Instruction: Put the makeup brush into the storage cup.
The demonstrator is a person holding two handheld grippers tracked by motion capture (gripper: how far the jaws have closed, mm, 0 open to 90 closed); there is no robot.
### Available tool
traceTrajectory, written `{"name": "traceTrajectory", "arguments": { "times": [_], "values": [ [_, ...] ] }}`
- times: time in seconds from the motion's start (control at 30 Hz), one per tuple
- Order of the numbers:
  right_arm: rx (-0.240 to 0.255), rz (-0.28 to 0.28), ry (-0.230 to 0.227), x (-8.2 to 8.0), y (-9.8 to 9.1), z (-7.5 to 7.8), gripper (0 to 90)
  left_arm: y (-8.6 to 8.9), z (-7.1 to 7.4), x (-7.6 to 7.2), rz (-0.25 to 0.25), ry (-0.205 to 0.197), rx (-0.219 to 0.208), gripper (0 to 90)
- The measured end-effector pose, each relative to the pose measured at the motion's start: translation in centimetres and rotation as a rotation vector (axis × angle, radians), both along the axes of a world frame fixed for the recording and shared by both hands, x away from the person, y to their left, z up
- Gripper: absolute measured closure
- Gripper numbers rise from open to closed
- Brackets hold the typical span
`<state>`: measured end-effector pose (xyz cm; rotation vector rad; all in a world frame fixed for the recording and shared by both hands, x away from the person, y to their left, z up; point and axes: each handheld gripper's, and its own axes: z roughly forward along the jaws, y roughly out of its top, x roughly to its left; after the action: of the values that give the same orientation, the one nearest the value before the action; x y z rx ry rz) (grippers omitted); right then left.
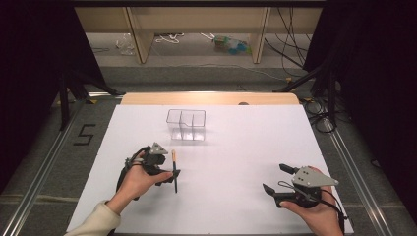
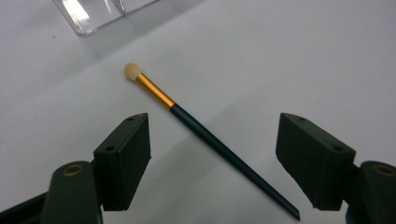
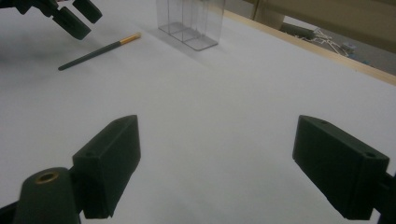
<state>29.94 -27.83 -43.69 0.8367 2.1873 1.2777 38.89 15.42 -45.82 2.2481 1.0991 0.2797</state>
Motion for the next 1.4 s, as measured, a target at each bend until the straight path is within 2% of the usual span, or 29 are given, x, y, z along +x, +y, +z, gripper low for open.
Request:
{"name": "traceTrajectory", "arguments": {
  "times": [0.07,0.13,0.27,0.4,0.53,0.7,0.77,0.87,1.07,1.13,1.37,1.4],
  "values": [
    [0.002,0.001,0.002,0.0,0.0,0.0,16.3,-0.3,-0.2,0.6,0.027,0.033,0.010,29.6],
    [0.003,0.001,0.001,0.0,0.0,0.0,16.3,-0.6,-0.1,1.3,0.038,0.042,0.036,31.3],
    [0.000,0.001,0.003,0.0,0.0,-0.1,16.5,-1.4,0.0,2.1,0.050,0.083,0.067,32.5],
    [-0.003,0.002,0.005,0.0,0.0,-0.1,16.6,-2.1,-0.1,2.6,0.050,0.115,0.125,34.7],
    [-0.003,0.004,0.006,0.0,0.0,0.0,16.8,-2.2,-0.5,2.8,0.073,0.151,0.126,37.9],
    [-0.005,0.007,0.004,0.0,0.0,-0.1,16.9,-2.3,-0.8,2.9,0.072,0.167,0.134,41.3],
    [-0.007,0.008,0.008,0.0,0.0,-0.1,16.9,-2.3,-1.0,3.0,0.057,0.174,0.146,43.6],
    [-0.007,0.008,0.008,0.0,0.0,-0.1,16.9,-2.4,-1.0,3.0,0.063,0.169,0.153,45.0],
    [-0.004,0.002,0.013,0.0,0.0,-0.1,17.1,-2.4,-0.9,3.1,0.052,0.164,0.185,53.2],
    [-0.006,0.001,0.011,0.0,0.0,-0.1,17.2,-2.3,-0.8,3.2,0.032,0.170,0.204,56.2],
    [-0.006,0.001,0.011,0.0,0.0,-0.1,17.3,-2.4,-0.6,3.2,0.010,0.191,0.232,64.9],
    [-0.006,0.002,0.010,0.0,0.0,-0.1,17.3,-2.3,-0.5,3.3,-0.012,0.200,0.252,66.7]
  ]
}}
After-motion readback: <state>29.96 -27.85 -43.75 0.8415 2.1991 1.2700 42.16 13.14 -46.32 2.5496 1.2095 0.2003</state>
